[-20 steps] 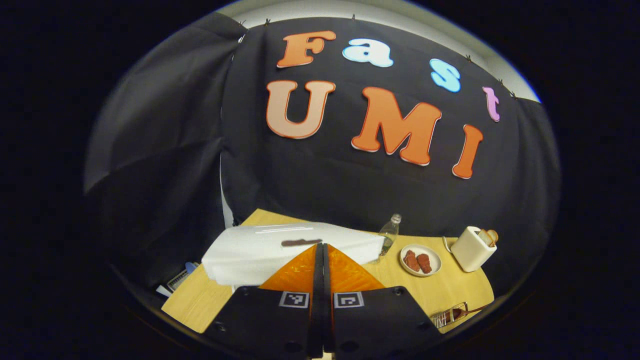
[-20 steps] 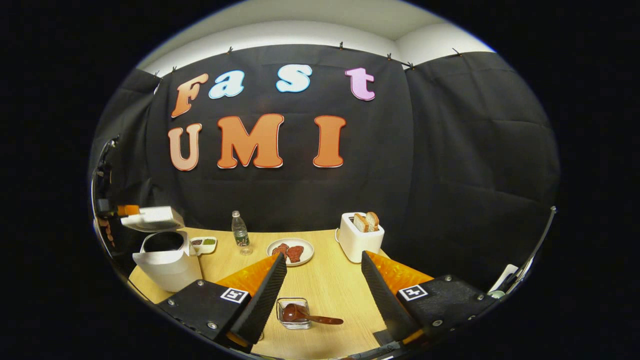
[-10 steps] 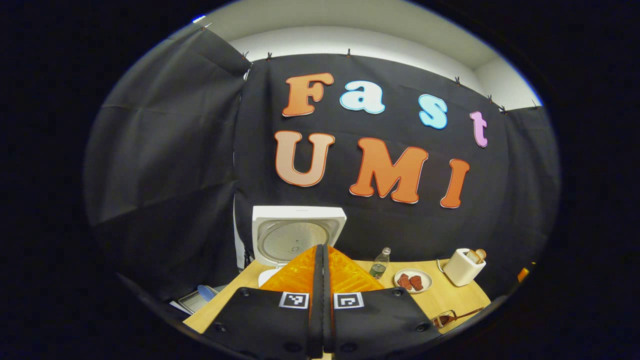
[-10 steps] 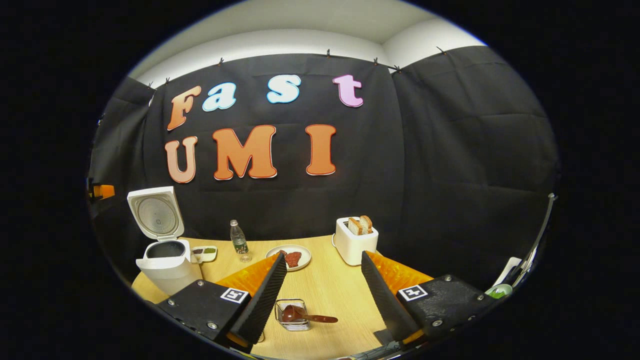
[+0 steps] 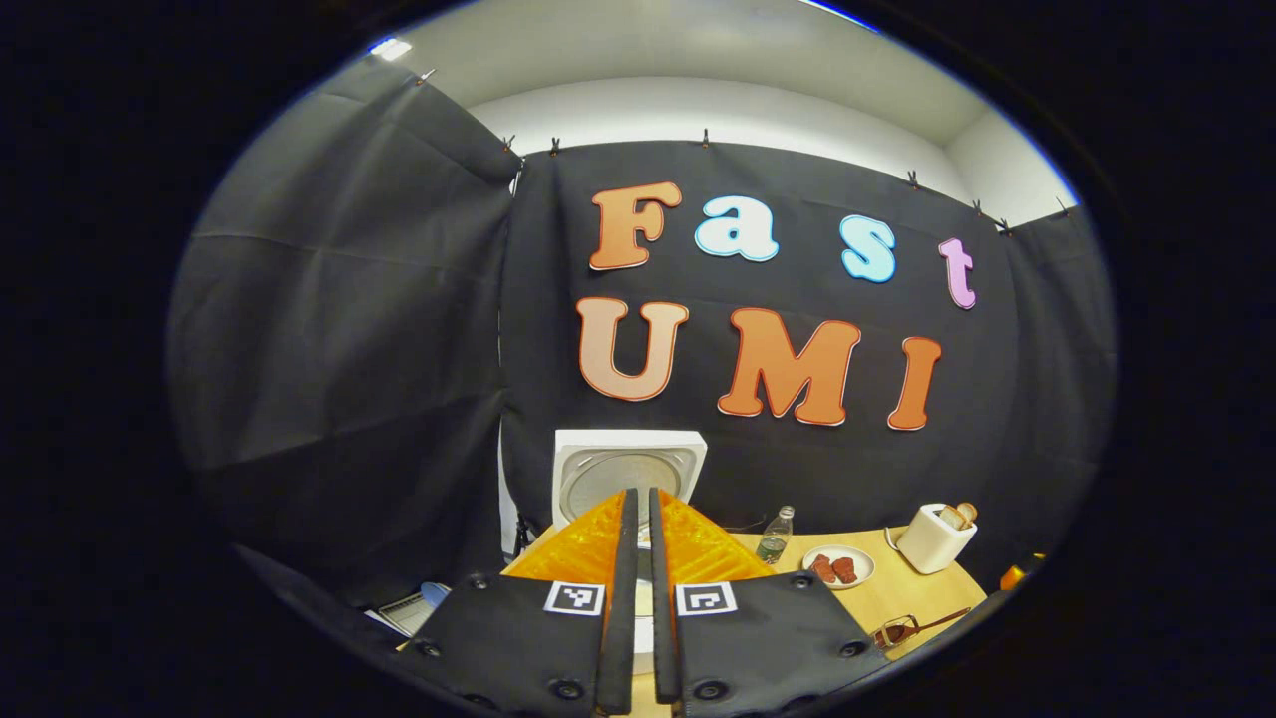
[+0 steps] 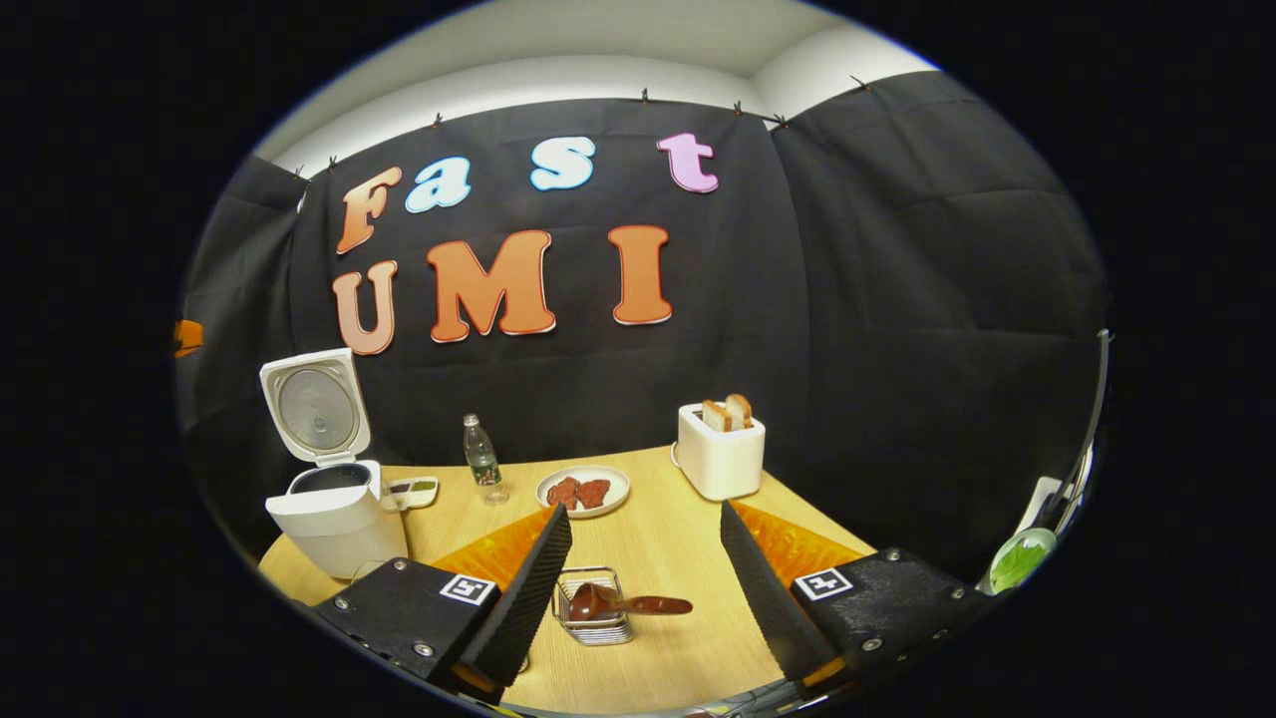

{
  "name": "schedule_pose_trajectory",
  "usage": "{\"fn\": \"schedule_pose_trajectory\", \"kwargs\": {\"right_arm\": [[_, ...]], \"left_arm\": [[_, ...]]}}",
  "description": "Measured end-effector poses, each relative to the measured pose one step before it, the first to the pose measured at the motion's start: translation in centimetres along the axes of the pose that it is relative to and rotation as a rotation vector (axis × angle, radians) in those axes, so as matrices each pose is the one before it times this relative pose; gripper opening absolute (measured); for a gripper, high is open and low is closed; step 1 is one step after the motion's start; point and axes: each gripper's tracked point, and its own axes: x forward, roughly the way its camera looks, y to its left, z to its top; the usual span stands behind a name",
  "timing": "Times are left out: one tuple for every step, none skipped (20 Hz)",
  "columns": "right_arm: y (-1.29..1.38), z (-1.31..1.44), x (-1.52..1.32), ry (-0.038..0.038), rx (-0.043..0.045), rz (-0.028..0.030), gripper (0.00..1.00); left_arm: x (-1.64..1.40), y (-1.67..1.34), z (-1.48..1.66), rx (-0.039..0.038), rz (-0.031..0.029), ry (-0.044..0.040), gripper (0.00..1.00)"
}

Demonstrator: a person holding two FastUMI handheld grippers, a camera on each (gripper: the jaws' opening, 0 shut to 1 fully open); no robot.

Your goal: Close the left gripper, press the button to open the rice cooker; take a wooden spoon from the chopstick holder with the right hand, scoop a spoonful of rice and pour it into the rice cooker, then put the wooden spoon back into the chopstick holder.

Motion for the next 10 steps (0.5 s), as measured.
{"fn": "schedule_pose_trajectory", "kwargs": {"right_arm": [[0.027,-0.927,0.264,0.01778,0.01501,-0.0034,0.93],[-0.069,-1.039,0.249,0.01511,0.01377,-0.00537,0.94],[-0.249,-0.919,0.37,0.01094,0.00843,-0.01107,0.94],[-0.319,-0.918,0.465,0.01498,0.004,-0.01548,0.93],[-0.329,-1.056,0.391,0.01988,0.00805,-0.01044,0.93],[-0.083,-0.872,0.293,0.0153,0.01668,-0.00315,0.93],[-0.147,-0.646,0.332,0.01317,0.0237,-0.00236,0.93],[-0.096,-0.721,0.371,0.01489,0.03257,0.00184,0.93],[0.081,-0.655,0.403,0.01507,0.04047,0.00294,0.94],[-0.096,-0.584,0.406,0.01037,0.04549,-0.00161,0.94]], "left_arm": [[-0.891,0.307,0.128,-0.00821,0.00904,-0.00885,0.18],[-0.503,0.317,0.198,-0.00465,0.00493,-0.01241,0.19],[-0.55,0.382,0.392,-0.00831,0.00369,-0.01768,0.18],[-0.284,0.085,0.159,-0.00566,0.00193,-0.00735,0.29],[-0.627,0.268,0.017,0.0025,0.00143,-0.00065,0.43],[-0.152,0.358,-0.212,0.01019,0.00679,0.00627,0.48],[-0.246,0.62,-0.113,0.0049,0.01132,0.005,0.51],[-0.297,0.001,0.113,-0.00019,-0.01039,0.00443,0.45],[-0.205,0.091,-0.075,0.003,0.00479,0.00122,0.63],[0.14,0.348,0.155,0.00793,0.00398,-0.00584,0.82]]}}
